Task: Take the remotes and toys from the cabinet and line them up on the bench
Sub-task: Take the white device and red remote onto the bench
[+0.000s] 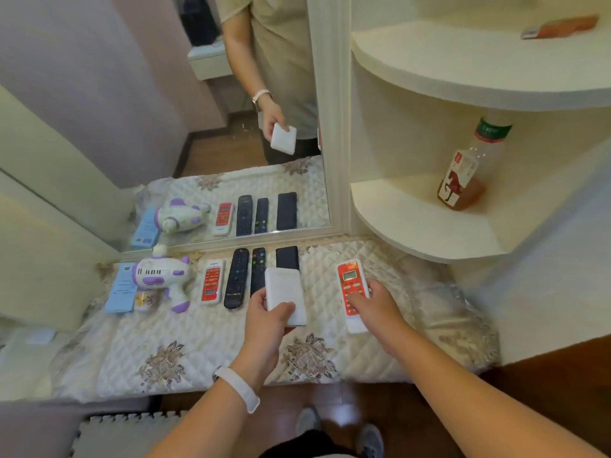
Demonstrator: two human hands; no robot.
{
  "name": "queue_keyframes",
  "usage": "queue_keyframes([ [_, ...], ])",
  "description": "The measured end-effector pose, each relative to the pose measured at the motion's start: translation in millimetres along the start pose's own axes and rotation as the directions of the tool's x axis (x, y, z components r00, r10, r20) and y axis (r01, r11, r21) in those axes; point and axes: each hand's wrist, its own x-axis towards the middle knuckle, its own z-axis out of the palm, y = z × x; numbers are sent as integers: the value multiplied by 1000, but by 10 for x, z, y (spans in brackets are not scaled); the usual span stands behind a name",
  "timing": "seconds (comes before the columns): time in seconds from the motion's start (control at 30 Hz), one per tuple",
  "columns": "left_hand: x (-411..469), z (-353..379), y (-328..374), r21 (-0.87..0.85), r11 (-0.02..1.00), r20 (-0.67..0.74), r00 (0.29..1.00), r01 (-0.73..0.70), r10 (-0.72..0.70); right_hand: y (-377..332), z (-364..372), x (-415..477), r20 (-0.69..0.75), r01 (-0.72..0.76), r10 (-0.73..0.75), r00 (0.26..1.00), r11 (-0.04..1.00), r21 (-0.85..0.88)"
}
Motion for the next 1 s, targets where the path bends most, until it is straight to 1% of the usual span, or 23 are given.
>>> queue_keyframes([
  [0.1,186,69,-23,72,997,-21,1000,-15,17,38,-3,172,-3,-25,25,1000,1000,-16],
  [0.2,443,154,-44,130,991,-7,1000,-21,22,102,-5,367,-1,-66,66,998,995,-68],
  [0.33,816,291,-93,162,986,29,999,27,-32,174,12,677,-49,-112,105,993,979,-172],
  [0.5,1254,404,-204,173,979,82,989,109,-125,148,76,1030,-109,-177,154,982,952,-248],
  [0.7,1697,572,-301,223,963,144,972,151,-186,105,256,1425,-163,-242,199,966,918,-313],
  [0.87,1933,659,-363,263,954,191,962,141,-195,102,427,1667,-199,-261,208,958,919,-294],
  [1.0,1993,692,-402,346,936,264,949,71,-169,16,517,1778,-217,-257,192,957,908,-330],
])
